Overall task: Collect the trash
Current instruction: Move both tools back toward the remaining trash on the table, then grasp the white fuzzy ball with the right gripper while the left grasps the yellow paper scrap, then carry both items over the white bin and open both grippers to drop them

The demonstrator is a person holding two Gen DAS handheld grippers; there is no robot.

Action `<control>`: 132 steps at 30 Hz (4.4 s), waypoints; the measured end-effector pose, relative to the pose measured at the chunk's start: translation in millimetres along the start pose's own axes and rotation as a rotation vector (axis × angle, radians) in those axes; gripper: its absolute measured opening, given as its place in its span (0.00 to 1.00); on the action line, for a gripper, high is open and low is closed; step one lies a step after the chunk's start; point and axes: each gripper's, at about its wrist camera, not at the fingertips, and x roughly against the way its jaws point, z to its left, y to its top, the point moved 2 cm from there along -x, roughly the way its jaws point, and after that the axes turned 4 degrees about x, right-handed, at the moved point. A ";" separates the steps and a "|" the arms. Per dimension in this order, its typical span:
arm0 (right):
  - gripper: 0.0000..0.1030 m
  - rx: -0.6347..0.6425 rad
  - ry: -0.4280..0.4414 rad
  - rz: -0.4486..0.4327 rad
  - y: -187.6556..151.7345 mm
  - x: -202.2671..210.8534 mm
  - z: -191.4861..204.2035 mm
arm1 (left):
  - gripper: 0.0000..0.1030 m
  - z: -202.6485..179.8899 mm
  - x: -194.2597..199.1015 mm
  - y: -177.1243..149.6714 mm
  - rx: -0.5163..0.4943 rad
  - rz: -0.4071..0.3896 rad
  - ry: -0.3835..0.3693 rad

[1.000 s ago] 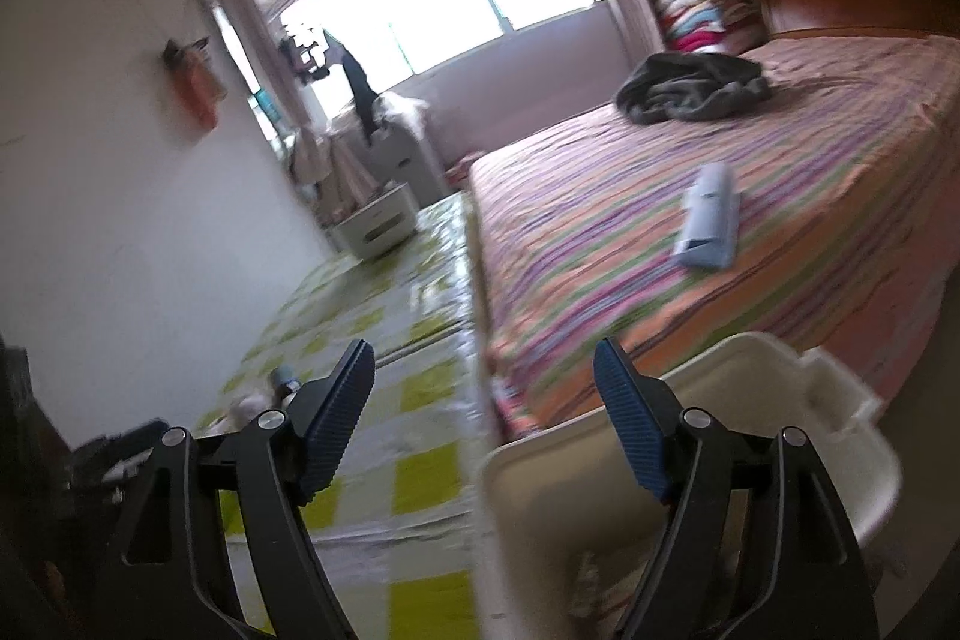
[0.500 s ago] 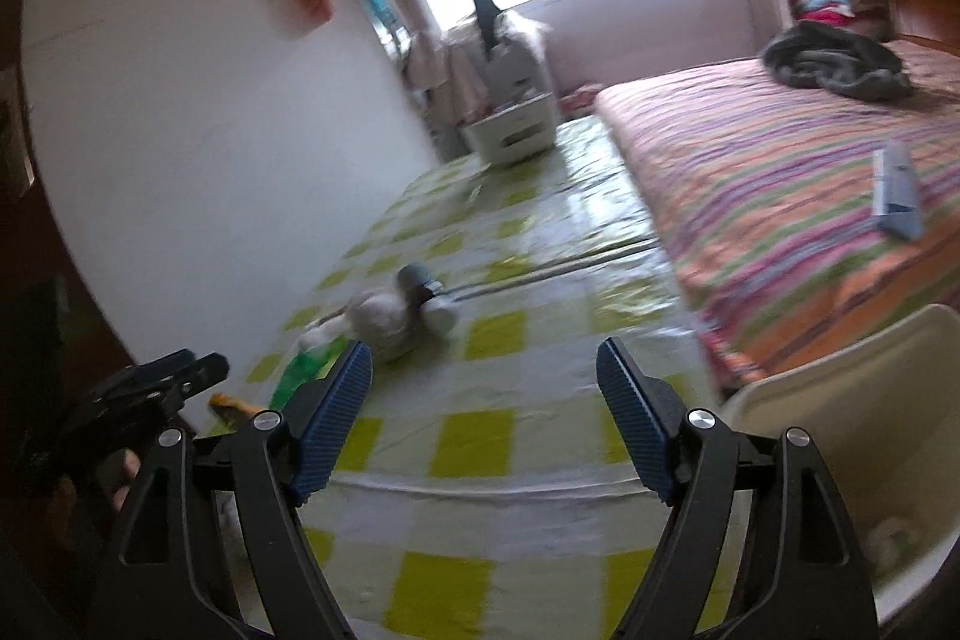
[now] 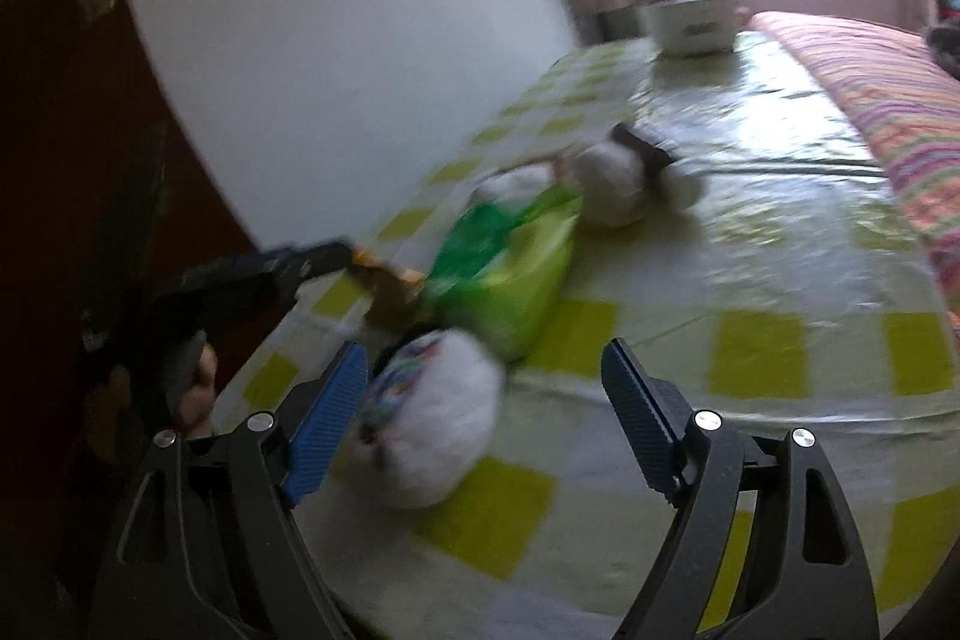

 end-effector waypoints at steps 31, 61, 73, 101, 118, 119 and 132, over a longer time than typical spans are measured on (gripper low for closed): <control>0.45 0.039 0.033 0.102 -14.0 -25.6 13.9 | 0.74 1.8 -56.6 -3.7 0.043 0.156 -0.010; 0.45 -0.044 -0.059 -0.081 3.5 42.2 -34.7 | 0.26 -58.9 -21.0 12.9 -0.030 0.017 -0.049; 0.45 -0.103 -0.155 -0.135 0.0 75.3 -75.8 | 0.26 -126.2 -16.3 10.4 -0.121 0.019 -0.155; 0.46 -0.217 -0.431 -0.228 -35.7 161.4 -167.9 | 0.26 -270.0 -3.7 -21.7 -0.324 0.049 -0.370; 0.56 -0.310 -0.632 -0.304 -64.7 219.7 -218.9 | 0.26 -325.3 12.9 -39.2 -0.408 0.058 -0.453; 0.59 -0.319 -0.635 -0.308 -65.6 221.3 -220.5 | 0.26 -327.9 13.1 -40.1 -0.412 0.060 -0.455; 0.68 -0.427 -0.653 -0.485 -73.9 272.4 -230.5 | 0.26 -371.3 17.8 -51.6 -0.463 0.090 -0.513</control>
